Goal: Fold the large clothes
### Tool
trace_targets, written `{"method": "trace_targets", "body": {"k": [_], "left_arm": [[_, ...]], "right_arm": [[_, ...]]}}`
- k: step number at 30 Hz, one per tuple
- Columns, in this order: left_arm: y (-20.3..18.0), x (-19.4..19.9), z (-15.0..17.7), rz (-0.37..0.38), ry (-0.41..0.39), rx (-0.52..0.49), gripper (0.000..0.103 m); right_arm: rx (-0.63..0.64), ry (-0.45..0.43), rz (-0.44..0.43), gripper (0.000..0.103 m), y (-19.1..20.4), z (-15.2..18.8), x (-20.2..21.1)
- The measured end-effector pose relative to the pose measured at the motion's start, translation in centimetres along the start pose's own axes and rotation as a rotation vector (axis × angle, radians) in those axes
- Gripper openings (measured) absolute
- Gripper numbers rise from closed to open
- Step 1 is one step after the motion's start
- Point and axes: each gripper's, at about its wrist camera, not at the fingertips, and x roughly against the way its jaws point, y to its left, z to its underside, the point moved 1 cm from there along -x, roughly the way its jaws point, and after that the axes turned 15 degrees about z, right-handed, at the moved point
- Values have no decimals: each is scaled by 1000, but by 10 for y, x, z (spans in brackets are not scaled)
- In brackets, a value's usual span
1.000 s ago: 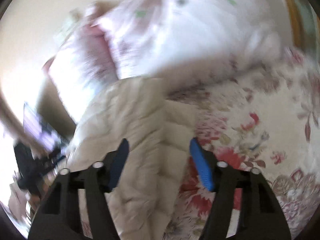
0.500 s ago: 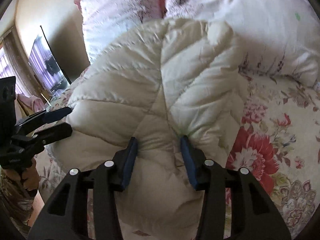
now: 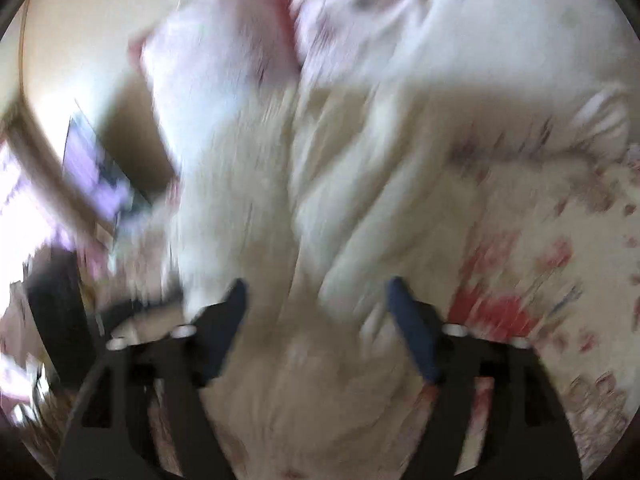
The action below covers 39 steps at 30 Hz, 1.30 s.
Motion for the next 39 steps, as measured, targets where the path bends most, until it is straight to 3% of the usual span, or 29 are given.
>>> {"method": "trace_targets", "body": {"k": [3,6,8,9,10,13,22,27,29,31,32,35,39], "left_arm": [[1,0,-1,3,0,3,72],[-1,0,0,0,2,1,74],[-2,-1,-1,0,3,-2,75],[-2,-1,0,0,3,-3,76],[-3,-1,0,1,1,-4,76],[-6,3,-3,19,-17,-12,76],[-18,5,-13,53,-45,-42,76],[-17,-14,-18,-3,-17,-47,76],[-19,-13,-18,-16,-17,-39,76],[-20,-1,-16,-3,-35,-36,76],[-19,5,-14,-1,-47,-36,76],[-15,30,-10,-23,-95,-29,76],[-4,55,-7,-68,-149,5,80]], "right_arm": [[-133,-18,48,82,-26,-32,-7],[-240,17,33,80,-45,-49,-32],[-268,41,-8,59,-52,-54,-46],[-267,53,-17,36,-51,-56,-53],[-267,60,-16,25,-49,-57,-60],[-310,86,57,17,-56,-54,-74],[-393,184,232,16,-79,-29,-112],[-384,203,289,18,-78,-23,-122],[-364,209,282,26,-76,-23,-119],[-349,183,279,45,-78,-21,-102],[-346,156,268,47,-78,-19,-93],[-294,39,214,48,-70,-11,-47],[-169,-2,132,48,-46,13,-8]]}}
